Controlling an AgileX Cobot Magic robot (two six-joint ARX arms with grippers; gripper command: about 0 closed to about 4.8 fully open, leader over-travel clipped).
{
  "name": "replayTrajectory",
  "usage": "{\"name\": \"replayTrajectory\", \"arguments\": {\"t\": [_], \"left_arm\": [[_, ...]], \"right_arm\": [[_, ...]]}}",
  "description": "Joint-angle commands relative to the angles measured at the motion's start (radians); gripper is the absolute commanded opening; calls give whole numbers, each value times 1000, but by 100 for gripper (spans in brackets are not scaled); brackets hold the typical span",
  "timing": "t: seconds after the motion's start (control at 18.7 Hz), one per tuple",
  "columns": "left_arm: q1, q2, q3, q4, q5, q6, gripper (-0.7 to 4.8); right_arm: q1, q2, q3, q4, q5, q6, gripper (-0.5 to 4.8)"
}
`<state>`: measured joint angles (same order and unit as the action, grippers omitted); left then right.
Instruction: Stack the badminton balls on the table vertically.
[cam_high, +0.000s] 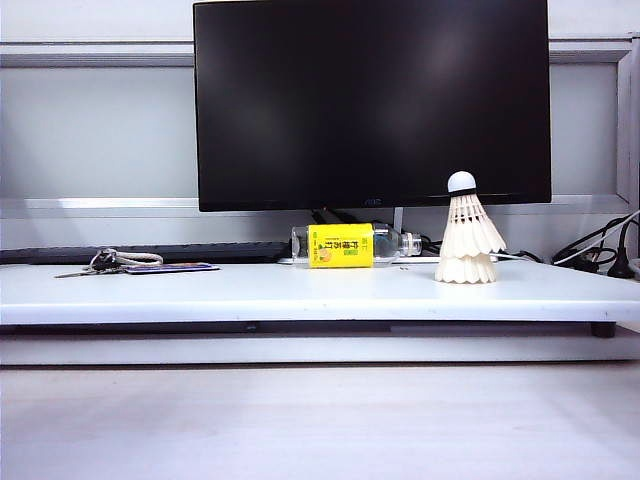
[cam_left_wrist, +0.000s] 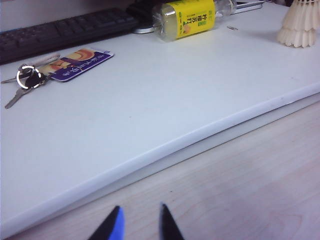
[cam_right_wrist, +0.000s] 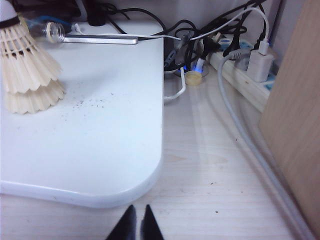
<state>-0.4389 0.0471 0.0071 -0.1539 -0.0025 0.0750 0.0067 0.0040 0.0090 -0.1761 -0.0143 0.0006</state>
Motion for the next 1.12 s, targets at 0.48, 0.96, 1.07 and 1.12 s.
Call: {"name": "replayTrajectory", "arguments": {"t": [0.48, 0.96, 1.07, 1.12], "left_arm": [[0, 2, -2, -3, 6, -34, 107], [150, -8, -2, -6, 29, -34, 107], [234, -45, -2, -11, 29, -34, 107], [308, -46, -2, 8, 28, -34, 107]], "right_arm": [[0, -2, -3, 0, 12, 58, 31], [0, -2, -3, 0, 13, 56, 31], [-1, -2, -3, 0, 13, 56, 31], [-1, -2, -3, 1, 13, 56, 31]]}}
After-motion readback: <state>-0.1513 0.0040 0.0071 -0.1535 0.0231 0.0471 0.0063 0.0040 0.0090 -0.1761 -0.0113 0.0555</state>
